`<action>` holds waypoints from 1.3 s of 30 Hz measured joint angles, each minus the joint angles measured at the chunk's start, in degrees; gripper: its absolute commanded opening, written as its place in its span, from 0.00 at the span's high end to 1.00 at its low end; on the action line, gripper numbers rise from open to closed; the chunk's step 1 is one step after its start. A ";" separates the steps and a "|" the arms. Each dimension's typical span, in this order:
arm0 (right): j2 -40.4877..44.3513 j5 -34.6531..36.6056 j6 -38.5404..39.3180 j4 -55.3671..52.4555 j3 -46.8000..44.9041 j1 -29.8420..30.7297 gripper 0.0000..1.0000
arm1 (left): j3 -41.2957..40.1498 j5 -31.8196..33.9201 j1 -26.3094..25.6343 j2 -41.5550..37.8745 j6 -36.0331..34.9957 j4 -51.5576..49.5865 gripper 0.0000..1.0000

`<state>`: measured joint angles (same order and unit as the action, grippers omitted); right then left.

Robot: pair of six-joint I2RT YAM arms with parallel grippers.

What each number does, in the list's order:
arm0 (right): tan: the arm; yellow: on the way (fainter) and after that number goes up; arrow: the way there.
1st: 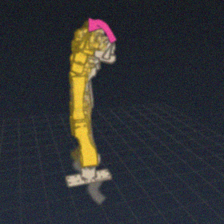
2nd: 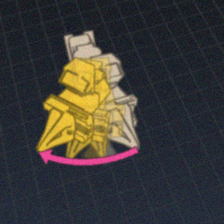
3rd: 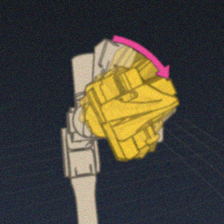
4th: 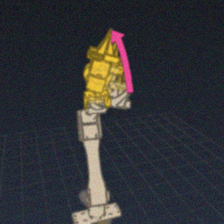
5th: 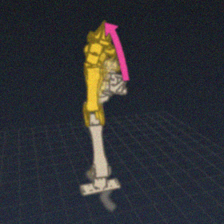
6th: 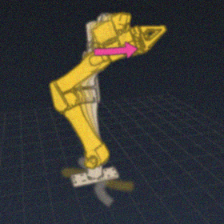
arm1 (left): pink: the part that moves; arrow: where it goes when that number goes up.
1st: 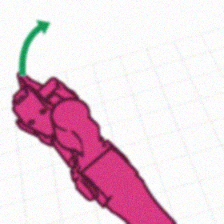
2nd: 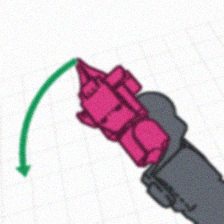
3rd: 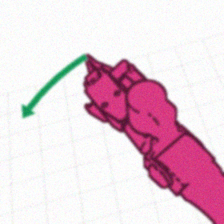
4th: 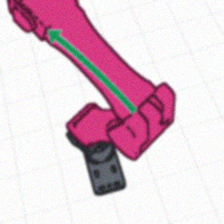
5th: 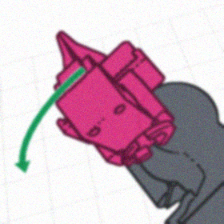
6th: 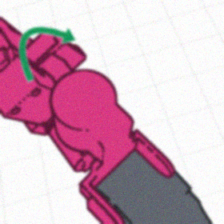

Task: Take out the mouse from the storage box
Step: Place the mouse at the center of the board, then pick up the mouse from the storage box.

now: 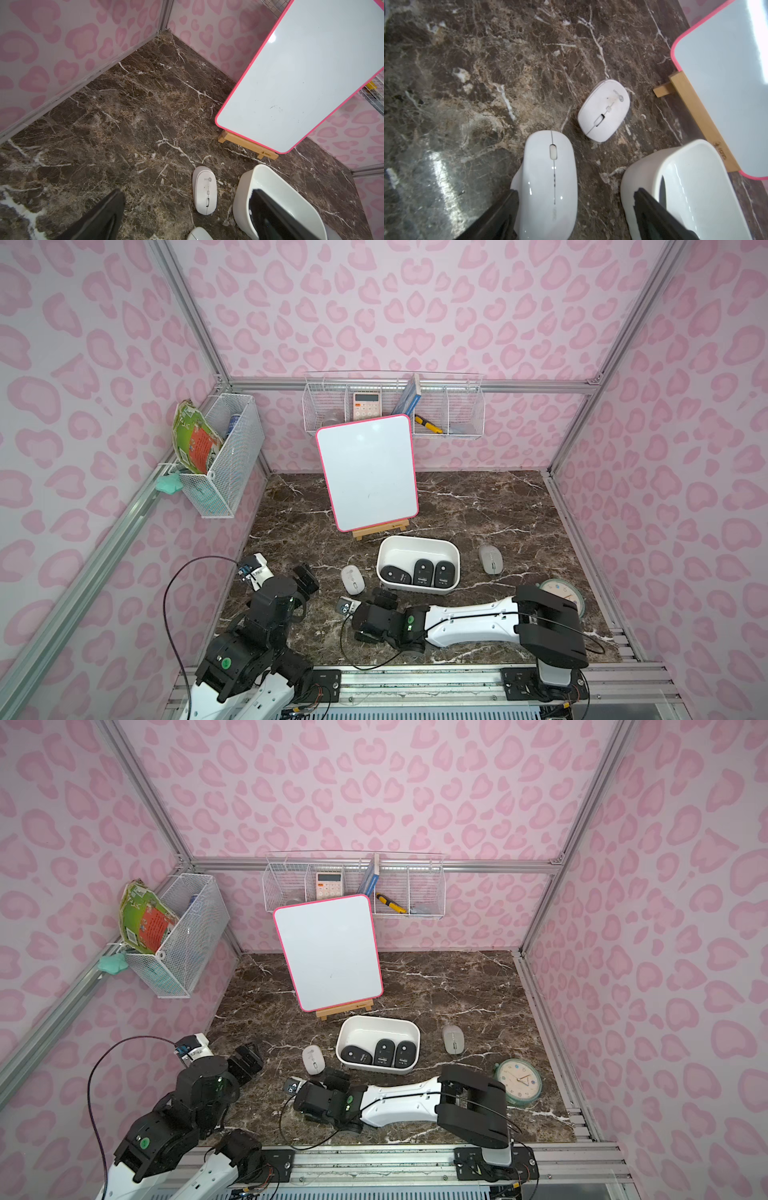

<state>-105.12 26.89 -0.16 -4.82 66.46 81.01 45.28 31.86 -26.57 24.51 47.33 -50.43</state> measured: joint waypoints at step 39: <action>49.83 -29.46 -26.56 9.88 -40.61 -57.00 0.10 | 30.49 -38.03 -13.40 69.11 -15.72 8.72 0.08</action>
<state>-55.29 -2.57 -26.72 5.06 25.85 24.01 75.77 -6.17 -39.97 93.62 31.62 -41.71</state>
